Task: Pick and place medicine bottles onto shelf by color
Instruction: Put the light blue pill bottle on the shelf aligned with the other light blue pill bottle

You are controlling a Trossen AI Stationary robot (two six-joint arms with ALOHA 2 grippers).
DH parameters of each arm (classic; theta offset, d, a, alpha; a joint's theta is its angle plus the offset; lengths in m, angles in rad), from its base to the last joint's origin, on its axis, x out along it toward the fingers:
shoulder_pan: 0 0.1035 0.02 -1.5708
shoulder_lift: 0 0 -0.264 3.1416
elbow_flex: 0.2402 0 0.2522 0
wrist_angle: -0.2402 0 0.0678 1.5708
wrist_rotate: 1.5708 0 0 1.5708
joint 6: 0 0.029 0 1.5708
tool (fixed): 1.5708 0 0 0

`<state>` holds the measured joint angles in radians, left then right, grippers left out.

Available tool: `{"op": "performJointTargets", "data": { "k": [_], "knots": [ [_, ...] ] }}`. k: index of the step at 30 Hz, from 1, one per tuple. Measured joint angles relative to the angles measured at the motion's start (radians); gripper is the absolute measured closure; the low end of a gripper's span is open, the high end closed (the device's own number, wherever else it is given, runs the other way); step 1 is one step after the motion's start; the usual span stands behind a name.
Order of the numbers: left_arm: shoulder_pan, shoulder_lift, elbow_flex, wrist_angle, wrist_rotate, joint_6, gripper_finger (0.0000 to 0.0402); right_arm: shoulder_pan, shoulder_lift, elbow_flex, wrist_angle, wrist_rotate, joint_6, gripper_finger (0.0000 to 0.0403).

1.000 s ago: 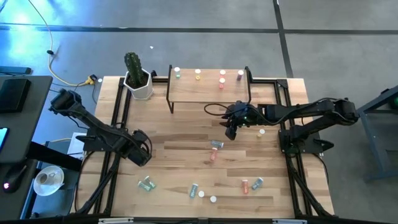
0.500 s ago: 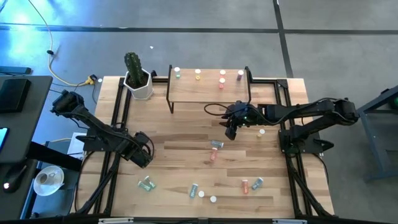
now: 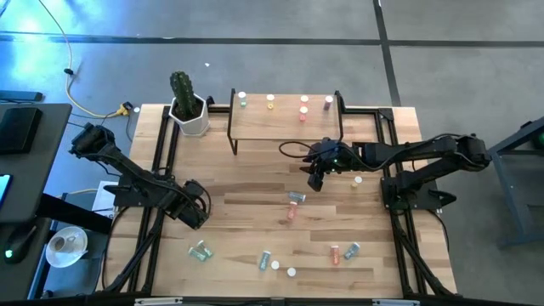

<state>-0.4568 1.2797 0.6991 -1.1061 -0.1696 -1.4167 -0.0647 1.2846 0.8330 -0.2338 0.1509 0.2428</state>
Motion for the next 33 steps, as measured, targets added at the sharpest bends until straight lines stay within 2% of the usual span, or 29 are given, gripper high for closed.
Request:
{"op": "performJointTargets", "data": {
  "k": [8, 14, 21, 33],
  "knots": [
    [0.005, 0.0, 0.028, -0.001, -0.031, 0.068, 0.0291, 0.0, 0.0, 0.0, 0.0, 0.001, 0.0, 0.0261],
    [0.094, -0.001, 0.129, -0.004, -0.115, 0.274, 0.029, 0.0, 0.0, 0.0, 0.0, 0.001, -0.016, 0.0261],
    [0.294, -0.001, 0.297, -0.003, -0.226, 0.646, 0.0289, 0.0, 0.0, 0.0, 0.0, 0.001, -0.041, 0.0261],
    [0.704, -0.001, 0.63, 0.055, -0.306, 1.233, 0.0289, 0.0, 0.0, 0.0, 0.0, 0.001, -0.053, 0.0261]
  ]
}}
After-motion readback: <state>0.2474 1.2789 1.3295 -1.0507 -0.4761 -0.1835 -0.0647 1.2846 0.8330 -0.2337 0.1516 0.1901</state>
